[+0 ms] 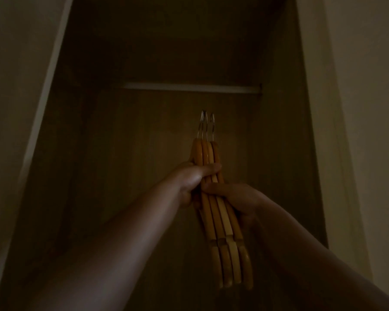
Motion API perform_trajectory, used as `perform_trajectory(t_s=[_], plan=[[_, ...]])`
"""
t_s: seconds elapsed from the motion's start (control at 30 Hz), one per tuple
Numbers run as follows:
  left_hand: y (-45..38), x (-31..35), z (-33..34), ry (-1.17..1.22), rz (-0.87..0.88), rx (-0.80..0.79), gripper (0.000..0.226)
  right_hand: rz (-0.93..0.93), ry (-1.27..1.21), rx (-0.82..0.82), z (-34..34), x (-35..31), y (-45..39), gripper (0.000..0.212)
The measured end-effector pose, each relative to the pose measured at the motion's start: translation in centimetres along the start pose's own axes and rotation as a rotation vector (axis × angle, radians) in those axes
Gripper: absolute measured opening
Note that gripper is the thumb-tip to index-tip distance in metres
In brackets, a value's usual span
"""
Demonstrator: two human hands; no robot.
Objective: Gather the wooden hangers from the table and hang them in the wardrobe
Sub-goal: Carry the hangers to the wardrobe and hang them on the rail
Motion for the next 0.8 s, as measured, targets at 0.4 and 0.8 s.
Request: perform_trajectory(t_s=[0.4, 0.8], plan=[[-5.5, 8.0, -1.6, -0.045, 0.111, -0.041, 0.042, -0.138, 0.056, 0.037, -1.4, -9.5, -3.8, 0.026], [-12.5, 9.5, -1.6, -0.010, 0.185, 0.050, 0.016, -0.235, 0.071, 0.006, -4.7, -14.2, -7.8, 0.025]])
Point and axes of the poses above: each hand's wrist, its own y-axis away from the middle knuckle, its own z-axis out of the palm, x = y × z, the point moved 6 cm from there along -y, towards the middle knuckle, and after that the axes turned 10 degrees about z, right-handed, at the moved point
